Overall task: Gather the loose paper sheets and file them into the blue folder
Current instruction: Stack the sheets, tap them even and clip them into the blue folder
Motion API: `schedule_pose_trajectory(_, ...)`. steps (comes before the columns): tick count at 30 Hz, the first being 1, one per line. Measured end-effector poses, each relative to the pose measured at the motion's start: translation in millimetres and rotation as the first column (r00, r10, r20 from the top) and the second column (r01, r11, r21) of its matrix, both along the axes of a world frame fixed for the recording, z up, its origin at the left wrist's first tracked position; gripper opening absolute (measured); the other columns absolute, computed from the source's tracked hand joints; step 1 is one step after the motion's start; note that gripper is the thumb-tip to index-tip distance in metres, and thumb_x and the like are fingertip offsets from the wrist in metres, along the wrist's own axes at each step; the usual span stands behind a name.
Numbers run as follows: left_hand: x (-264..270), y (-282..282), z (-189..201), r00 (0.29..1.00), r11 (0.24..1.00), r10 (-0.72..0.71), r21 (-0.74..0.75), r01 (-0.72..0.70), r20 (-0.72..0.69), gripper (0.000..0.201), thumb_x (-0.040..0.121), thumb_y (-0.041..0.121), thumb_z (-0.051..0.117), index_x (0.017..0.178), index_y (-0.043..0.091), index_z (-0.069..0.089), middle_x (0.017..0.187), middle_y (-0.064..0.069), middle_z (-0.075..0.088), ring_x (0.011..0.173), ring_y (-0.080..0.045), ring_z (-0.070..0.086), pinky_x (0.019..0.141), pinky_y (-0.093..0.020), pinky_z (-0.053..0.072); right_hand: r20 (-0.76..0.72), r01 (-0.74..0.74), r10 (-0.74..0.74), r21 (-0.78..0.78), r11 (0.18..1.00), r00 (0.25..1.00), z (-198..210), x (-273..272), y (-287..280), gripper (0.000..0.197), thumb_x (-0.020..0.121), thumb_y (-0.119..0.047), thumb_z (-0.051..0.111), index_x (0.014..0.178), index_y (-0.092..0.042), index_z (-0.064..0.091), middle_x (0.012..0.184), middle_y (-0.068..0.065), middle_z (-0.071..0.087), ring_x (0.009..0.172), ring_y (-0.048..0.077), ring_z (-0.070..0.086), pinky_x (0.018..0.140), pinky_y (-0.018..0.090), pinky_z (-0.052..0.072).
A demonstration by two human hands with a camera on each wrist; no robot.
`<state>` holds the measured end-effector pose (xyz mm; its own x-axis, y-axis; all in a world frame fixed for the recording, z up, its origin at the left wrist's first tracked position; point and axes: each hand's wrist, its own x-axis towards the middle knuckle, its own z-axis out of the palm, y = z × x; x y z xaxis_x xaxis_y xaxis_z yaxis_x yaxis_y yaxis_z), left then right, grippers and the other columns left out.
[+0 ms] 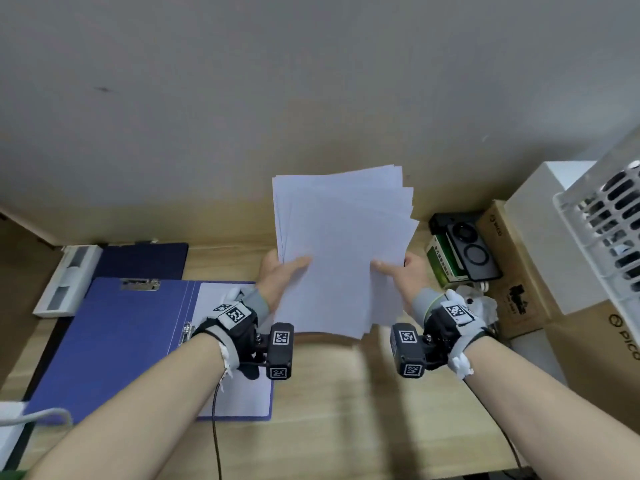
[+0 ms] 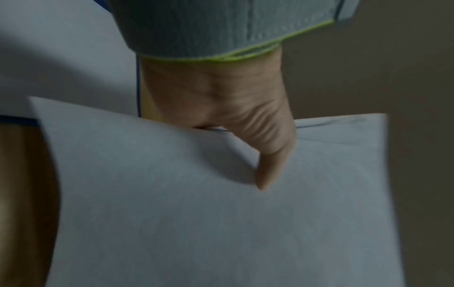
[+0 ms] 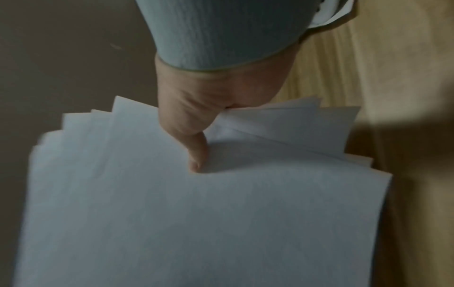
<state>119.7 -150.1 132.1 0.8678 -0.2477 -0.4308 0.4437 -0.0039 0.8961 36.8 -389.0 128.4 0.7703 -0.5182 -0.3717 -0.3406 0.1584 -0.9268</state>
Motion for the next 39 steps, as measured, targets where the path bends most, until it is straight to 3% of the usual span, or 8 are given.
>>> schedule_pose_trajectory(4, 11, -3, 22, 0.982, 0.999, -0.044, -0.012, 0.047, 0.186, 0.03, 0.069, 0.01, 0.086, 0.097, 0.013, 0.074, 0.096, -0.001, 0.077, 0.092, -0.016, 0.073, 0.082, -0.028, 0.058, 0.169, 0.011, -0.012, 0.011, 1.0, 0.986, 24, 7, 2, 0.033, 0.067, -0.005, 0.087, 0.097, -0.005, 0.073, 0.093, 0.008, 0.077, 0.082, 0.018, 0.073, 0.075, 0.029, 0.058)
schedule_pose_trajectory(6, 5, 0, 11, 0.973, 0.998, -0.062, 0.024, 0.058, 0.222, 0.032, 0.07, 0.003, 0.084, 0.097, 0.015, 0.072, 0.092, 0.005, 0.077, 0.088, -0.009, 0.073, 0.08, -0.021, 0.057, 0.173, -0.029, 0.03, -0.006, 1.0, 0.984, 17, -1, 7, 0.039, 0.063, -0.003, 0.089, 0.097, -0.008, 0.073, 0.092, 0.003, 0.077, 0.08, 0.013, 0.073, 0.07, 0.024, 0.057)
schedule_pose_trajectory(11, -17, 5, -21, 0.984, 0.99, -0.081, 0.125, 0.061, 0.16, 0.037, 0.07, 0.01, 0.086, 0.104, 0.003, 0.072, 0.101, -0.007, 0.076, 0.092, -0.016, 0.071, 0.093, -0.035, 0.055, 0.103, -0.064, 0.06, 0.039, 0.997, 0.993, -15, -25, 21, 0.034, 0.063, -0.001, 0.088, 0.089, -0.015, 0.072, 0.084, -0.003, 0.076, 0.074, 0.007, 0.071, 0.063, 0.019, 0.055)
schedule_pose_trajectory(15, -16, -1, -6, 0.985, 0.997, -0.013, 0.077, 0.0, 0.171, 0.035, 0.07, 0.011, 0.085, 0.102, 0.006, 0.073, 0.096, -0.006, 0.075, 0.081, -0.01, 0.071, 0.073, -0.024, 0.056, 0.115, -0.029, 0.025, 0.039, 0.999, 0.993, -12, -14, 25, 0.034, 0.066, -0.001, 0.086, 0.094, -0.014, 0.071, 0.089, 0.001, 0.076, 0.076, 0.011, 0.071, 0.066, 0.024, 0.058)
schedule_pose_trajectory(19, -3, 2, 5, 0.993, 1.0, 0.018, -0.021, -0.016, 0.121, 0.05, 0.059, 0.022, 0.087, 0.103, 0.003, 0.072, 0.101, -0.009, 0.075, 0.088, -0.021, 0.072, 0.08, -0.033, 0.057, 0.143, -0.022, 0.016, 0.042, 0.999, 0.99, 2, 1, 19, 0.035, 0.065, -0.007, 0.089, 0.095, -0.011, 0.072, 0.086, -0.002, 0.076, 0.073, 0.008, 0.071, 0.064, 0.024, 0.058)
schedule_pose_trajectory(25, -18, -3, -10, 0.992, 0.993, -0.02, 0.122, 0.005, 0.128, 0.032, 0.071, 0.004, 0.084, 0.101, 0.004, 0.073, 0.098, -0.007, 0.076, 0.084, -0.012, 0.071, 0.084, -0.029, 0.054, 0.08, -0.109, 0.11, -0.018, 0.994, 0.991, -14, -14, 22, 0.032, 0.065, -0.003, 0.088, 0.092, -0.011, 0.073, 0.084, -0.001, 0.076, 0.074, 0.009, 0.071, 0.069, 0.026, 0.054)
schedule_pose_trajectory(33, -17, -20, 4, 0.986, 0.996, 0.06, 0.06, -0.07, 0.159, 0.026, 0.074, 0.003, 0.081, 0.099, 0.004, 0.073, 0.094, -0.005, 0.075, 0.082, -0.009, 0.069, 0.077, -0.021, 0.054, 0.14, -0.01, 0.003, 0.044, 0.999, 0.99, -2, -9, 16, 0.026, 0.07, -0.004, 0.085, 0.087, -0.016, 0.071, 0.08, -0.004, 0.073, 0.066, 0.002, 0.068, 0.06, 0.017, 0.054)
schedule_pose_trajectory(39, -27, -20, -15, 0.987, 0.984, -0.002, 0.178, -0.027, 0.16, 0.028, 0.07, 0.003, 0.079, 0.098, 0.007, 0.074, 0.096, -0.006, 0.076, 0.085, -0.014, 0.07, 0.088, -0.035, 0.054, 0.025, -0.055, 0.054, 0.015, 0.998, 0.998, -28, -18, 22, 0.027, 0.068, -0.004, 0.086, 0.085, -0.017, 0.071, 0.085, 0.0, 0.073, 0.078, 0.017, 0.067, 0.072, 0.027, 0.053)
